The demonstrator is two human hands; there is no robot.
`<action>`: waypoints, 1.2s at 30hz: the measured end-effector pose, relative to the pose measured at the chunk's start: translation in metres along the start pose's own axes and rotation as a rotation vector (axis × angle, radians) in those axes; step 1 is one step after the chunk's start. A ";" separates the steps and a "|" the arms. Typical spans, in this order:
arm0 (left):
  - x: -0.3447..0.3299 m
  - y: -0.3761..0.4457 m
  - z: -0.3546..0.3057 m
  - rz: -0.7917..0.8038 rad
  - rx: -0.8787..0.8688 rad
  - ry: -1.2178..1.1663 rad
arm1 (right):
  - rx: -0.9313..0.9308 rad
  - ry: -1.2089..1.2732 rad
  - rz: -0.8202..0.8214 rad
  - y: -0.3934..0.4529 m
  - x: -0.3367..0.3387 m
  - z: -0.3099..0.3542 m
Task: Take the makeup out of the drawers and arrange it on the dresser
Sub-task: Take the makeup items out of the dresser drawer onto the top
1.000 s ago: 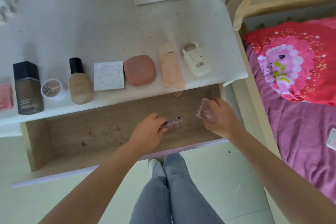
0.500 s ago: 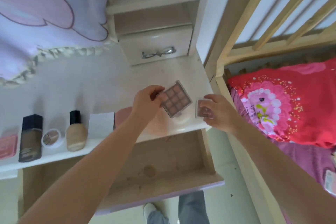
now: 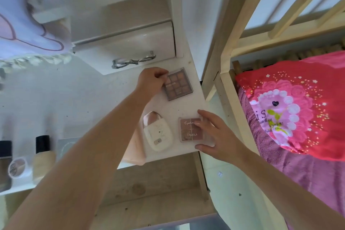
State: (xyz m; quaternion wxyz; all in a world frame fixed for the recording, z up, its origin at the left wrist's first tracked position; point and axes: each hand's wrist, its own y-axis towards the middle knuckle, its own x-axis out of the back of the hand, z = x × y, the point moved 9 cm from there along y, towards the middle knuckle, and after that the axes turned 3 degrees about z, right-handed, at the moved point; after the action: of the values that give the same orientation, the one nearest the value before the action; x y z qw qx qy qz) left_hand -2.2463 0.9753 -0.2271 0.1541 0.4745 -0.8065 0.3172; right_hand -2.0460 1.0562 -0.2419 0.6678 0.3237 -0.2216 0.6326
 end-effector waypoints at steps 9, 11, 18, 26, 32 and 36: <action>-0.001 -0.007 -0.015 -0.128 -0.087 0.297 | -0.080 -0.007 -0.040 -0.010 -0.001 -0.001; 0.004 -0.028 -0.017 -0.143 -0.150 0.311 | -0.035 -0.078 -0.100 -0.011 0.006 0.010; 0.015 -0.178 0.024 -0.213 -0.649 0.636 | 0.109 -0.186 -0.191 -0.049 -0.015 0.075; 0.005 -0.247 0.207 0.092 -0.011 0.910 | -0.331 -0.316 0.378 -0.054 -0.139 0.063; 0.012 -0.271 0.247 0.025 0.056 0.802 | -0.573 -0.346 0.384 -0.018 -0.191 0.042; 0.016 -0.284 0.248 -0.124 -0.123 0.688 | -0.630 -0.379 0.295 -0.003 -0.196 0.036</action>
State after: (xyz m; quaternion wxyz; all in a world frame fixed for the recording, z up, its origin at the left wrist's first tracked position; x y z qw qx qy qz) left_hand -1.9956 0.7026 -0.3008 0.4642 0.3775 -0.6947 0.3992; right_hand -2.0594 0.8930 -0.3562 0.5838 0.1786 -0.5684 0.5516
